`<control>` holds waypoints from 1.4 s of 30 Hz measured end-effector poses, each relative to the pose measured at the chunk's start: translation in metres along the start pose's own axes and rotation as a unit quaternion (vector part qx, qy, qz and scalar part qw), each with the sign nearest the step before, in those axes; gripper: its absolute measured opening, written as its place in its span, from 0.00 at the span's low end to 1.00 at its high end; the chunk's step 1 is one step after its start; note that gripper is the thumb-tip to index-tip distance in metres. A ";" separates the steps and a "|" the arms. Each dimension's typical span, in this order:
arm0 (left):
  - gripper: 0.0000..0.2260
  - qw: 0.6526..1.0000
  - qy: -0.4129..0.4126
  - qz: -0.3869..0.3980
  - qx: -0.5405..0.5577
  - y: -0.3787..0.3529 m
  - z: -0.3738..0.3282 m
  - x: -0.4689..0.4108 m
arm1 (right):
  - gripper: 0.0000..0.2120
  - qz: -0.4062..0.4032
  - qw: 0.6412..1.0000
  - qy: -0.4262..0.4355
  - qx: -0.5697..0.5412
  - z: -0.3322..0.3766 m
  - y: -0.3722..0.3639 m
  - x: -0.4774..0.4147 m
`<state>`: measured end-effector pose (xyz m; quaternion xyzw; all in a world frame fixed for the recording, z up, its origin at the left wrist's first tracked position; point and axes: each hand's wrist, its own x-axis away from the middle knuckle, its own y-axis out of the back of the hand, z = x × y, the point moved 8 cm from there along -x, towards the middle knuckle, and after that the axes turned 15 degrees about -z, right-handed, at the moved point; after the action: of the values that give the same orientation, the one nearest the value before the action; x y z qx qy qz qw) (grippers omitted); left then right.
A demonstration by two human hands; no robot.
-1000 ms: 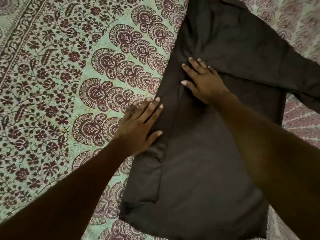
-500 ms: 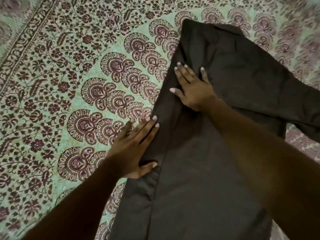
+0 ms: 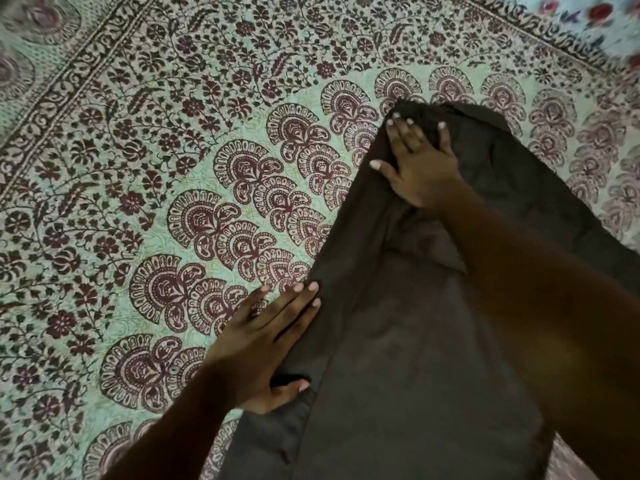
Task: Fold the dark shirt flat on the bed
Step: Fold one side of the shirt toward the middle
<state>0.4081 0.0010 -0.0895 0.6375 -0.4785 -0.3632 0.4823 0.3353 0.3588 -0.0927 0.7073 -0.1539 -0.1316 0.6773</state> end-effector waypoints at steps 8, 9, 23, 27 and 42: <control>0.51 1.000 0.011 0.018 0.020 0.001 0.003 -0.002 | 0.28 -0.106 0.990 -0.087 -0.038 -0.001 0.043 -0.021; 0.51 1.000 0.011 0.019 0.021 0.001 0.004 -0.003 | 0.24 -0.139 0.979 -0.138 -0.059 -0.007 0.050 -0.015; 0.51 0.999 0.012 0.013 0.026 0.002 0.004 -0.003 | 0.10 -0.123 0.916 -0.323 -0.205 -0.047 0.039 -0.045; 0.51 1.000 0.009 0.012 0.024 0.002 0.004 -0.004 | 0.19 -0.233 0.956 -0.164 -0.065 0.018 0.060 -0.005; 0.52 1.000 -0.002 0.016 -0.007 -0.001 0.003 -0.002 | 0.43 -0.080 0.989 -0.096 -0.073 0.035 0.000 -0.007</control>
<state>0.4048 0.0024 -0.0913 0.6259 -0.4868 -0.3602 0.4914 0.3152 0.3293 -0.0943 0.6500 -0.1508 -0.2635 0.6966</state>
